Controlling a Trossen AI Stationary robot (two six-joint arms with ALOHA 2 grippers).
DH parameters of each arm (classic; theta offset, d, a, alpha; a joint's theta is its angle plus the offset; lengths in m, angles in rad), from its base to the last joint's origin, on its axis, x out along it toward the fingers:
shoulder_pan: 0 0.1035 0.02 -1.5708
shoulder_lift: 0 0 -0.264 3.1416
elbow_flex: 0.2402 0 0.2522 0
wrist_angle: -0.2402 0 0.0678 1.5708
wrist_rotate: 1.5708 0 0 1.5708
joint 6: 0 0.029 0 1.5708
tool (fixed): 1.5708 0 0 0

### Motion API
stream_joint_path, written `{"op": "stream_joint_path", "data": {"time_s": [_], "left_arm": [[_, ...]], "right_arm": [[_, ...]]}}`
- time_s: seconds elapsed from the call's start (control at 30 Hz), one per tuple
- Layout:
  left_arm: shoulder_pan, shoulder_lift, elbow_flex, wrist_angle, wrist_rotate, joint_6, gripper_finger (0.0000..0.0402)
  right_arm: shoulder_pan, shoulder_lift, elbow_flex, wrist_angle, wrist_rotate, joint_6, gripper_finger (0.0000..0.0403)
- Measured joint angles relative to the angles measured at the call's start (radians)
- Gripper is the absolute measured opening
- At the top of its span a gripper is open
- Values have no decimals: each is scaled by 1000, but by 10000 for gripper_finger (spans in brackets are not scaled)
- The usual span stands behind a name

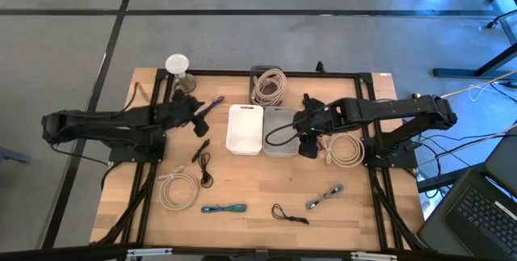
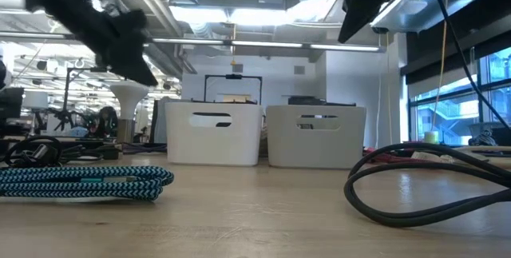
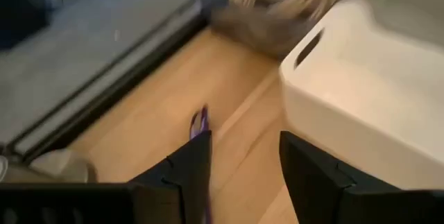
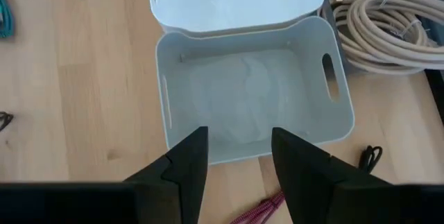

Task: Pick & Place USB Port
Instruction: Put the purple patterned charger cable into the white bin

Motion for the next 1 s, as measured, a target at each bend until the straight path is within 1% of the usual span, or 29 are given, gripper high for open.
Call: {"op": "stream_joint_path", "data": {"time_s": [0.07, 0.2, 0.3, 0.63, 0.87, 1.0], "left_arm": [[43, 85, 54, -40, 22, 0, 166], [108, 219, 128, -68, 30, 1, 166], [154, 299, 154, -79, 83, 23, 166], [300, 516, 159, -96, 166, 29, 166], [344, 647, 159, -92, 184, 38, 166], [352, 695, 164, -82, 186, 55, 165]], "right_arm": [[0, 0, 0, 0, 0, 0, 162], [0, 0, 0, 0, 0, -3, 162], [0, 0, 0, -3, 0, -4, 162], [0, 0, 0, 0, -1, -10, 162], [0, 0, 0, 2, -3, -11, 162], [0, 0, 0, 4, -3, -11, 162]]}}
